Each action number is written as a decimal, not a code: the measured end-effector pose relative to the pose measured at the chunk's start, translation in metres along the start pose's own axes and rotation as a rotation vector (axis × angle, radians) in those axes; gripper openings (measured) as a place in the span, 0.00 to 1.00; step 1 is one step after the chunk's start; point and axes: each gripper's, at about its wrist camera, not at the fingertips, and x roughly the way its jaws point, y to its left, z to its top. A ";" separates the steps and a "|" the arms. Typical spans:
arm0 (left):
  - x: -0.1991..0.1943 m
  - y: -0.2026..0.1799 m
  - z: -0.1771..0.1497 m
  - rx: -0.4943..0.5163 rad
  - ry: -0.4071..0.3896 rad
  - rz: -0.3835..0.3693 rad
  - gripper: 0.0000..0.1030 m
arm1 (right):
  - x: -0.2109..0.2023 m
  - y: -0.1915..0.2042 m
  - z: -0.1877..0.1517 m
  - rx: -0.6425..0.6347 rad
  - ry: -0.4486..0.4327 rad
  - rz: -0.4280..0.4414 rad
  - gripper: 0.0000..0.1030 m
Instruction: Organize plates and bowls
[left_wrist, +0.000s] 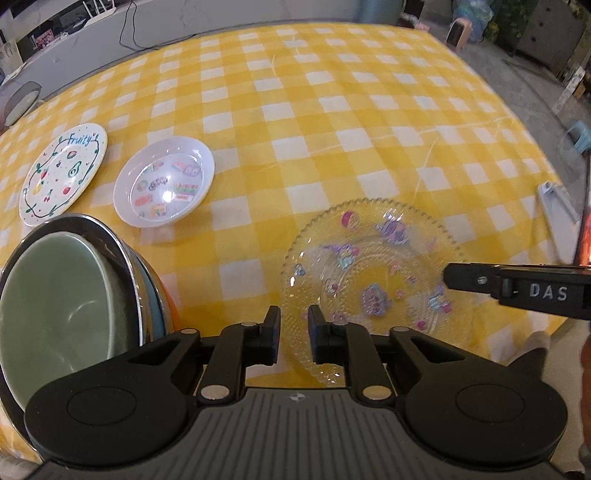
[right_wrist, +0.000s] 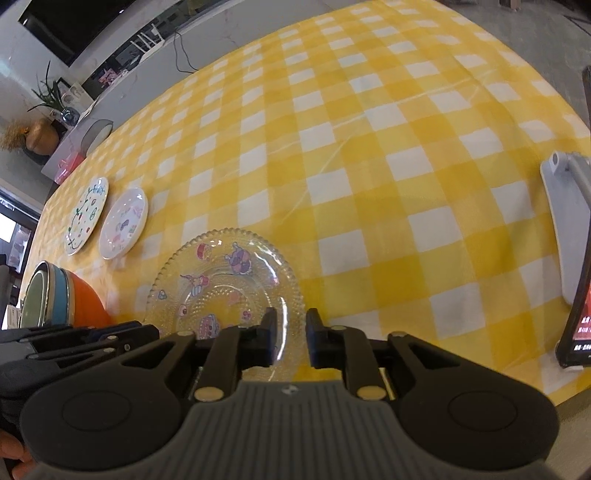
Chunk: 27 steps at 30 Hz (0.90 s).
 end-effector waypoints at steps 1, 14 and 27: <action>-0.004 0.001 0.000 -0.005 -0.012 -0.016 0.26 | -0.002 0.002 0.000 -0.011 -0.012 -0.006 0.36; -0.073 0.047 0.011 0.011 -0.187 -0.117 0.41 | -0.018 0.047 0.001 -0.151 -0.122 -0.009 0.53; -0.092 0.128 0.027 -0.076 -0.244 -0.106 0.43 | -0.003 0.095 0.023 -0.142 -0.122 0.084 0.57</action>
